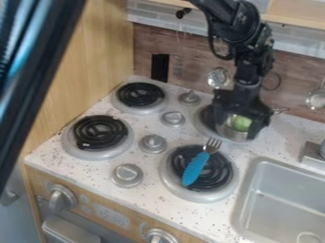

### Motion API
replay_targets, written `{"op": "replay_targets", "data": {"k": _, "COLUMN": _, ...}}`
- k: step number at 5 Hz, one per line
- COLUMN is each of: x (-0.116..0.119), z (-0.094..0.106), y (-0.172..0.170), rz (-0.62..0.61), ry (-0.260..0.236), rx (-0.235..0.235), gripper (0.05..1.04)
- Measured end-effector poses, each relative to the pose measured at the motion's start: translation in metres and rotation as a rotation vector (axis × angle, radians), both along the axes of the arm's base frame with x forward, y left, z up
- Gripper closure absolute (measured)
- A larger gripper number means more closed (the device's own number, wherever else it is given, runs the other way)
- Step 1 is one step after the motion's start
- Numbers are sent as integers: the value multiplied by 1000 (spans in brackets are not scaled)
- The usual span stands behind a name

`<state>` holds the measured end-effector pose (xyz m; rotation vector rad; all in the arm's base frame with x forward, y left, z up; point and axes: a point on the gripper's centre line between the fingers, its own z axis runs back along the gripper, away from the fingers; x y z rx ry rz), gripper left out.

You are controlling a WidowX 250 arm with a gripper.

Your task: Put the green object from the silver pot to the left bottom burner

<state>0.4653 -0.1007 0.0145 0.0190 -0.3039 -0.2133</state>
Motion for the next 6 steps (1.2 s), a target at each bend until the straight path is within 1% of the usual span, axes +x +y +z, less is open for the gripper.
{"op": "replay_targets", "data": {"k": 1, "x": 23, "z": 6, "y": -3, "rz": 10, "ry": -62, "rx": -2, "gripper": 84}}
{"op": "replay_targets", "data": {"k": 2, "x": 40, "z": 1, "y": -3, "rz": 20, "ry": -75, "rx": 19, "gripper": 84}}
{"op": "replay_targets", "data": {"k": 3, "x": 50, "z": -7, "y": -4, "rz": 32, "ry": -75, "rx": 25, "gripper": 84}}
{"op": "replay_targets", "data": {"k": 4, "x": 57, "z": -19, "y": -5, "rz": 40, "ry": -62, "rx": 29, "gripper": 84}}
{"op": "replay_targets", "data": {"k": 5, "x": 58, "z": -30, "y": -4, "rz": 46, "ry": -37, "rx": 44, "gripper": 84}}
{"op": "replay_targets", "data": {"k": 6, "x": 57, "z": -32, "y": 0, "rz": 58, "ry": -16, "rx": 67, "gripper": 151}}
